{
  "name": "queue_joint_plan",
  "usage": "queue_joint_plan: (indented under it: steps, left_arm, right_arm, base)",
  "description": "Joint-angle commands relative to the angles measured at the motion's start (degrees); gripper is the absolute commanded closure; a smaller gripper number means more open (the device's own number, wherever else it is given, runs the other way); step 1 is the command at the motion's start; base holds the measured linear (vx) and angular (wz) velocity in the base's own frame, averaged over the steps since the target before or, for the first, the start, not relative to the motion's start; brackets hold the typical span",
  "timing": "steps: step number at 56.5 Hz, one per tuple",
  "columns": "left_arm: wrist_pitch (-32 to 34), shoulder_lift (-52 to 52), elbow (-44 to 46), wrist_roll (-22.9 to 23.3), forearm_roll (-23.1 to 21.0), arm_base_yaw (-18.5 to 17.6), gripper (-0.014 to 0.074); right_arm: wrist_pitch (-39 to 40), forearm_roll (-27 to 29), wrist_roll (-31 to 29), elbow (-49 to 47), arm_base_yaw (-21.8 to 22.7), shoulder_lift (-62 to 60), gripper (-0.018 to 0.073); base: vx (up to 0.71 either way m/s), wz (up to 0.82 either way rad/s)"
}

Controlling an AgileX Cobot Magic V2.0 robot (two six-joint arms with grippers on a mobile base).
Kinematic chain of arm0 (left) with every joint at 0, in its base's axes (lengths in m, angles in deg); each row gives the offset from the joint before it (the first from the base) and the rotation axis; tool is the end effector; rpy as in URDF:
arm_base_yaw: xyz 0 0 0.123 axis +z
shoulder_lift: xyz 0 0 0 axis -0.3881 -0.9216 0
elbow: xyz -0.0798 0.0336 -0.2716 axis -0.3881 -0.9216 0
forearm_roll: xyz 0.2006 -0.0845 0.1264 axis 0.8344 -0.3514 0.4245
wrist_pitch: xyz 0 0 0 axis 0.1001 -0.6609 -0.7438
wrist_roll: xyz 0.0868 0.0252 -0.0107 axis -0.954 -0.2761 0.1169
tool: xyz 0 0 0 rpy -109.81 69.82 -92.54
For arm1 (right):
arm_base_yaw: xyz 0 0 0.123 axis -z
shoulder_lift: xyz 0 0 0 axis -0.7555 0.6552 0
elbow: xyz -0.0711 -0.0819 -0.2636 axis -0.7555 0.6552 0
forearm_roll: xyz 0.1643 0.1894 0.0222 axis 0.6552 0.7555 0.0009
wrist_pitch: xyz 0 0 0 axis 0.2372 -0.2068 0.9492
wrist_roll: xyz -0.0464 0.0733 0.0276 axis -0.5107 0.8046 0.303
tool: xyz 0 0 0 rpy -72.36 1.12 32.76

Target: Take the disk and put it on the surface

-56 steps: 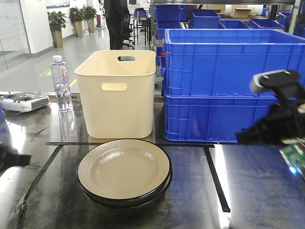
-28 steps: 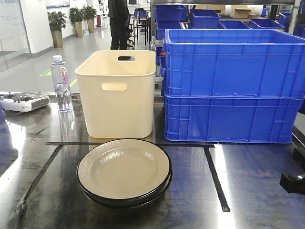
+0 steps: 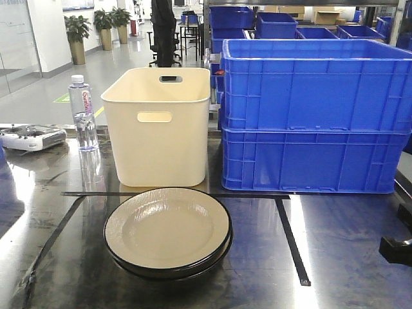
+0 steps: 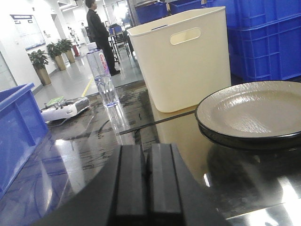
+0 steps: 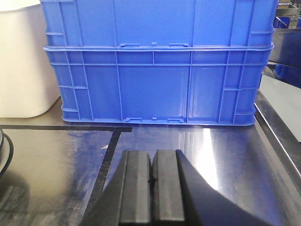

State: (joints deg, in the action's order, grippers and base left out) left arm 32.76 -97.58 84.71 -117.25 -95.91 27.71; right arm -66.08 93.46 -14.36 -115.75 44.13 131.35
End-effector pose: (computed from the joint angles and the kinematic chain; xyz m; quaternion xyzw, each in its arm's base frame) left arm 0.0731 -0.0110 0.3184 0.0993 0.7038 0.0255 0.7030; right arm 0.2109 0.0135 0.3196 0.0062 0.7550 0.0274 0.6551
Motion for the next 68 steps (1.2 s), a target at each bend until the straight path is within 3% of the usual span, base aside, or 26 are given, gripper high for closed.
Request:
queue_joint_plan:
  steps: [1,12,18,22,31,37,45,68]
  left_arm:
    - [3.1,-0.5,1.4,0.0,-1.4,-0.4,0.0598]
    - [3.0,-0.5,1.4,0.0,-1.0,-0.4,0.0598]
    - [3.8,-0.2,0.6,3.5,4.9,-0.3,0.0598]
    - [3.8,2.0,-2.4,11.5,11.5,-0.3,0.0598]
    - [7.7,12.9,-14.5,35.7,30.1,-0.3,0.0598]
    - [10.1,19.6,-20.8,43.8,37.3,-0.3,0.0598]
    - [17.3,18.4,-27.5,44.0,37.0,-0.2,0.0598]
    - [15.1,18.4,-26.9,43.9,37.1,-0.2,0.0598]
  right_arm:
    - [4.7,-0.3,-0.1,-1.8,0.1,-0.8,0.0566]
    - [4.7,-0.3,-0.1,-1.8,0.1,-0.8,0.0566]
    - [4.7,-0.3,-0.1,-1.8,0.1,-0.8,0.0566]
    - [4.7,-0.3,-0.1,-1.8,0.1,-0.8,0.0566]
    - [4.7,-0.3,-0.1,-1.8,0.1,-0.8,0.0566]
    - [4.7,-0.3,-0.1,-1.8,0.1,-0.8,0.0566]
    - [4.5,-0.3,-0.1,-1.8,0.1,-0.8,0.0566]
    - [4.0,-0.3,-0.1,-1.8,0.1,-0.8,0.0566]
  base:
    - [0.0,0.0]
    - [0.0,0.0]
    - [0.0,0.0]
    - [0.0,0.0]
    - [0.0,0.0]
    - [0.0,0.0]
    - [0.0,0.0]
    - [0.0,0.0]
